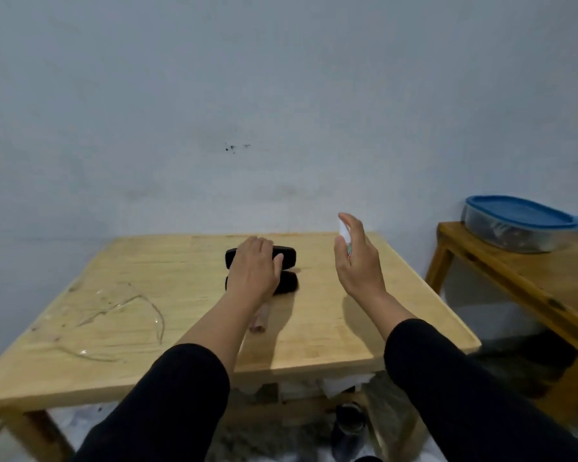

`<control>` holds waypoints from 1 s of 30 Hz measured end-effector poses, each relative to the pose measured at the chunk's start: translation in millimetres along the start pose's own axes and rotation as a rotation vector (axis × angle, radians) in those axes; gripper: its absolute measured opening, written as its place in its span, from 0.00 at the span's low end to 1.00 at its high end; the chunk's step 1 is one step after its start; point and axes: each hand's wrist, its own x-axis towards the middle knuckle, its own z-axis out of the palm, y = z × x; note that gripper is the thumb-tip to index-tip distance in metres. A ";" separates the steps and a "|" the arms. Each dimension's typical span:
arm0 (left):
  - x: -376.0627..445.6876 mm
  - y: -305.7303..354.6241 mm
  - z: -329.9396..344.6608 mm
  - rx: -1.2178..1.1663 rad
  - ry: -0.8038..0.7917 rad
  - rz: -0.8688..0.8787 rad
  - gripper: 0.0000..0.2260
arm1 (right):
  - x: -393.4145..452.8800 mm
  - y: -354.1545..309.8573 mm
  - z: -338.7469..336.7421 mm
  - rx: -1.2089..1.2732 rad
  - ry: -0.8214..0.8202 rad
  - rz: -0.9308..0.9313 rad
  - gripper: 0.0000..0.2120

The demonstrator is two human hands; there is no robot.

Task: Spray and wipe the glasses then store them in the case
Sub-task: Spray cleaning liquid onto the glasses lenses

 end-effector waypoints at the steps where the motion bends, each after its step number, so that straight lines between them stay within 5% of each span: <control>1: -3.2 -12.2 -6.1 0.004 0.003 -0.028 0.21 | 1.7 -6.4 10.4 0.016 -0.016 -0.010 0.17; 16: -120.3 -209.6 -87.9 0.094 0.089 -0.479 0.15 | -16.1 -100.8 159.4 0.207 -0.284 -0.160 0.18; 24: -172.8 -259.4 -87.0 -0.012 -0.023 -0.488 0.21 | -32.4 -120.5 197.5 0.242 -0.376 -0.168 0.18; 30: -171.5 -266.5 -68.3 -0.121 0.035 -0.514 0.14 | -33.5 -120.1 206.2 0.221 -0.383 -0.128 0.18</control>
